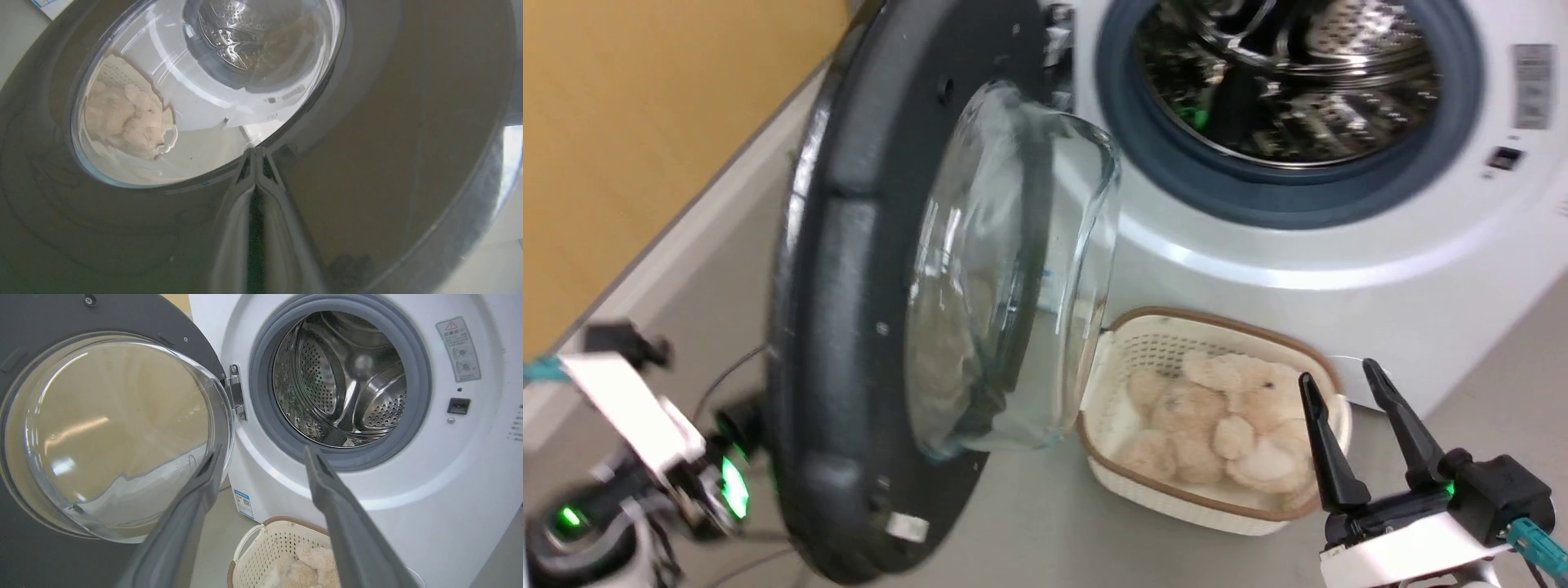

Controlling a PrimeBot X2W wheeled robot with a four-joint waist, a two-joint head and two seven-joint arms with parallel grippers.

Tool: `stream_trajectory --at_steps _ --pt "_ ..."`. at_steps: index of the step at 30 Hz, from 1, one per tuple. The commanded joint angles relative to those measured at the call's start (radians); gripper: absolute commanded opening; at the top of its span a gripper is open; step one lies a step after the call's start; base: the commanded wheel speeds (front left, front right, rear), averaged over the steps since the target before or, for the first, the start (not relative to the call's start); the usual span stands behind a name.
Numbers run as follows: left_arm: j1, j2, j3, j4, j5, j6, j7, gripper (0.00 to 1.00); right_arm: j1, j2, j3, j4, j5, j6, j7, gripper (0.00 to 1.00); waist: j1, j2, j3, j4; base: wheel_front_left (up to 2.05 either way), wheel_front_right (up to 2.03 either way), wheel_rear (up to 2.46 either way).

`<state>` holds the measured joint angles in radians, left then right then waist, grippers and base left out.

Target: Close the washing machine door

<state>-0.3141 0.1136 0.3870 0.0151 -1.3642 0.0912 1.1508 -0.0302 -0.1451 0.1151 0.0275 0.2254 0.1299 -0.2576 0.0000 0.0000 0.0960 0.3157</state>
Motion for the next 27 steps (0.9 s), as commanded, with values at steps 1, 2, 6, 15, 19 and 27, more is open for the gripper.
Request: stream_trajectory --at_steps 1,2,6,15,19,27 --pt "0.058 -0.025 -0.02 -0.033 -0.016 0.012 0.014 0.0 0.012 0.006 -0.004 -0.005 0.001 0.001 -0.004 1.0 0.0 0.0 -0.013 -0.049 0.0 0.0 0.0" --pt "0.081 -0.035 -0.032 -0.053 -0.024 0.019 0.015 0.0 0.014 0.006 -0.005 -0.006 0.0 0.001 -0.004 1.0 0.0 0.0 -0.014 -0.064 0.0 0.0 0.0" --pt "0.148 -0.058 -0.075 -0.104 -0.077 0.034 -0.022 0.0 0.022 0.004 -0.011 -0.008 -0.001 0.001 -0.004 1.0 0.0 0.0 -0.013 -0.129 0.0 0.0 0.0" --pt "0.218 -0.063 -0.322 -0.144 -0.225 -0.04 -0.355 0.0 0.02 0.006 -0.009 -0.022 -0.008 0.001 -0.004 1.0 0.0 0.0 0.018 -0.313 0.0 0.0 0.0" --pt "0.201 -0.063 -0.415 -0.129 -0.235 -0.086 -0.468 0.0 0.011 0.008 -0.006 -0.028 -0.009 0.001 -0.004 1.0 0.0 0.0 0.042 -0.39 0.0 0.0 0.0" --pt "0.11 -0.063 -0.534 -0.045 -0.182 -0.108 -0.731 0.0 0.004 0.025 -0.005 -0.037 -0.015 0.001 -0.004 1.0 0.0 0.0 0.087 -0.534 0.0 0.0 0.0"
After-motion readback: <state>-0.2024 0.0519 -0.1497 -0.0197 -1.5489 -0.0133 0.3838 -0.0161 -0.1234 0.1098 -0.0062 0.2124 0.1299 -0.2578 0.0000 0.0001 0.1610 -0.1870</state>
